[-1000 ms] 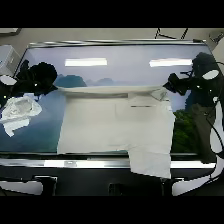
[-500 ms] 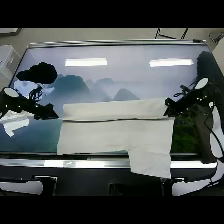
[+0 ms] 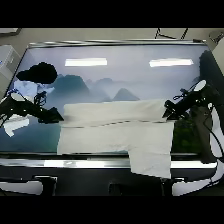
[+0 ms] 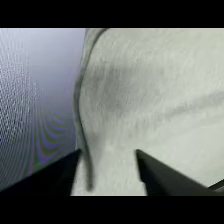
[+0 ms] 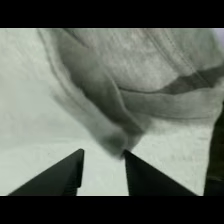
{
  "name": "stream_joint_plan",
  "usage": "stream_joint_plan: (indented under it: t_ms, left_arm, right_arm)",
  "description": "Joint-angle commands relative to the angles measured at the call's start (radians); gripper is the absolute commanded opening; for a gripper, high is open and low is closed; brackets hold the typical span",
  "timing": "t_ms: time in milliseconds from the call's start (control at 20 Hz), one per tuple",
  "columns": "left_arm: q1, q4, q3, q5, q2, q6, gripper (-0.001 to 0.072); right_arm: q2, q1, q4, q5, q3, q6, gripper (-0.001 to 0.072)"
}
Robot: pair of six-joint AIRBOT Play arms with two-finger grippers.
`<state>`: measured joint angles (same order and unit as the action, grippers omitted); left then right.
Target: Fold the clothes and pants, and hang the long-sleeved shirts on hangers.
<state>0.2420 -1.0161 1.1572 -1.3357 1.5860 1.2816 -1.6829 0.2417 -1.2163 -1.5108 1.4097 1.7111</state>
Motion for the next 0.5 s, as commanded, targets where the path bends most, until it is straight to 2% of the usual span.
stream_joint_plan:
  t_ms: [0, 50, 100, 150, 250, 450]
  left_arm:
    - [0.045, 0.002, 0.035, -0.125, -0.009, 0.002, 0.0577]
    - [0.077, 0.002, 0.046, -0.18, -0.018, 0.018, 0.0576]
    - [0.106, 0.001, 0.043, -0.227, -0.032, 0.029, 0.0575]
    - [0.13, -0.014, 0.024, -0.259, -0.055, 0.04, 0.0575]
    - [0.157, -0.058, -0.081, -0.241, -0.127, 0.039, 0.0574]
    - [0.164, -0.074, -0.433, -0.085, -0.271, -0.032, 0.0573]
  right_arm:
    - [0.002, 0.042, 0.003, -0.153, 0.081, -0.045, 0.0454]
    - [0.011, 0.077, -0.011, -0.219, 0.106, -0.058, 0.0525]
    - [0.034, 0.116, -0.026, -0.264, 0.102, -0.058, 0.0566]
    - [0.07, 0.148, -0.052, -0.284, 0.077, -0.068, 0.0569]
    - [0.175, 0.188, -0.12, -0.243, -0.051, -0.102, 0.0576]
    - [0.33, 0.216, -0.133, -0.099, -0.351, -0.132, 0.0575]
